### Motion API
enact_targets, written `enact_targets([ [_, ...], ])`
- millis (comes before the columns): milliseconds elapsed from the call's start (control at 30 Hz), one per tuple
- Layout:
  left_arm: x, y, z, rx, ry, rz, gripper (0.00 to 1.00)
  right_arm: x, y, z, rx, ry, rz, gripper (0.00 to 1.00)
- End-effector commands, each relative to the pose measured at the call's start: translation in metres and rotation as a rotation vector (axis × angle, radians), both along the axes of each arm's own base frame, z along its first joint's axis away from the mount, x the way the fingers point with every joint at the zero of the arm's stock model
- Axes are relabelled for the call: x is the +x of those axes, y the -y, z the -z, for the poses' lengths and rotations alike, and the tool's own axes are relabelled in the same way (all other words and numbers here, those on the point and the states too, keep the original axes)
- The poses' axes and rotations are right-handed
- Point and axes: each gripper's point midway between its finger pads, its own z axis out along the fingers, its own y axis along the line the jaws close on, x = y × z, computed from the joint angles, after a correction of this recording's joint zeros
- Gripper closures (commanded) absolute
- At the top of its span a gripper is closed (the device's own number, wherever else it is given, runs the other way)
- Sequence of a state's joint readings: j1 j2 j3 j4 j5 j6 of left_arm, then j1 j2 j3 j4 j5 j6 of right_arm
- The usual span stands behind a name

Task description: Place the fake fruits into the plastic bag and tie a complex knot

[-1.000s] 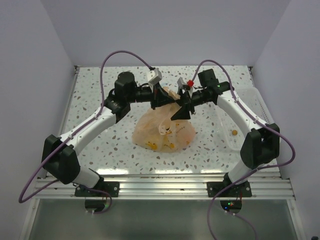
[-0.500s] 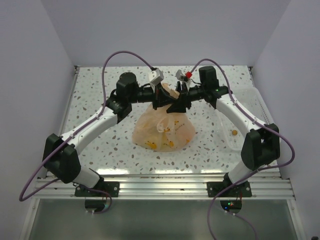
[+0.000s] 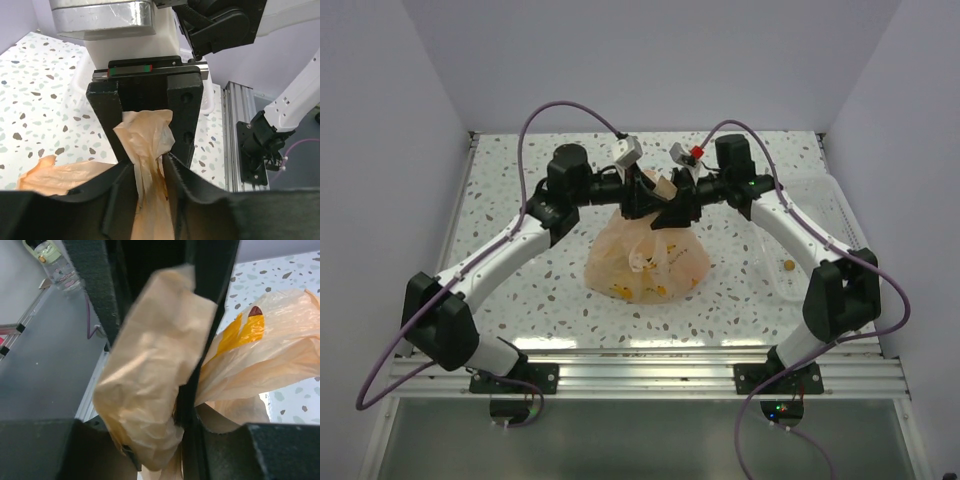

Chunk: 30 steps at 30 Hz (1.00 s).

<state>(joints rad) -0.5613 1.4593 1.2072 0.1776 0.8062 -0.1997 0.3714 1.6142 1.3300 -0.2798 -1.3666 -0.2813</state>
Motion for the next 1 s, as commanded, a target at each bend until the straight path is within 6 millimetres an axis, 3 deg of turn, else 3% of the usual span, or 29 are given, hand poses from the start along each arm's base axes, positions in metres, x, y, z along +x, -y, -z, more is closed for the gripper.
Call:
enact_targets([
  [0, -0.020, -0.022, -0.063, -0.107, 0.105, 0.032, 0.48, -0.003, 0.000, -0.007, 0.001, 0.049, -0.007, 0.93],
  [33, -0.021, -0.028, -0.070, -0.113, 0.116, 0.025, 0.42, -0.003, 0.001, -0.006, 0.000, 0.047, -0.006, 0.93],
  [167, -0.017, -0.042, -0.073, -0.089, 0.127, 0.001, 0.37, -0.003, 0.002, -0.005, -0.003, 0.052, -0.003, 0.94],
  [367, -0.023, -0.045, -0.068, -0.079, 0.130, 0.016, 0.42, -0.004, 0.002, -0.007, 0.002, 0.057, -0.009, 0.94],
  [533, -0.023, -0.046, -0.068, -0.042, 0.196, 0.039, 0.40, -0.003, 0.003, -0.009, -0.004, 0.067, -0.001, 0.92],
  [733, -0.022, -0.032, -0.073, -0.003, 0.306, 0.122, 0.39, -0.005, 0.002, -0.009, -0.006, 0.073, -0.015, 0.90],
  [967, -0.021, -0.014, -0.054, 0.043, 0.285, 0.189, 0.48, -0.006, 0.003, -0.011, -0.007, 0.083, -0.015, 0.87],
])
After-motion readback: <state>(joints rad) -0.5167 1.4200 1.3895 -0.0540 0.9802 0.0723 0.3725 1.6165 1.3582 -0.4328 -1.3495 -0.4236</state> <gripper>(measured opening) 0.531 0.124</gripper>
